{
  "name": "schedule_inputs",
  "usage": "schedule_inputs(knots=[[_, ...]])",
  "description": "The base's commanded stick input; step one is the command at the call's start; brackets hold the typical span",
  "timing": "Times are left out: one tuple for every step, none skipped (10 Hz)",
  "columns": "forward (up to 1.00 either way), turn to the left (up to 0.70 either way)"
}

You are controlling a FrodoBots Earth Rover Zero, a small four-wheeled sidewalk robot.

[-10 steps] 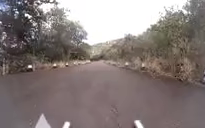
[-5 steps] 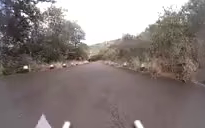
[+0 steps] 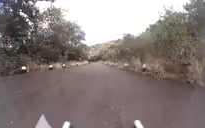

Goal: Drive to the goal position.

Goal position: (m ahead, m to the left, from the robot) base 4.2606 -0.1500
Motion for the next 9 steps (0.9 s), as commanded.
schedule_inputs(knots=[[0.50,0.00],[0.50,0.00],[0.50,0.00],[0.50,0.00],[0.50,0.00],[0.50,0.00],[0.50,0.00],[0.50,0.00],[0.50,0.00]])
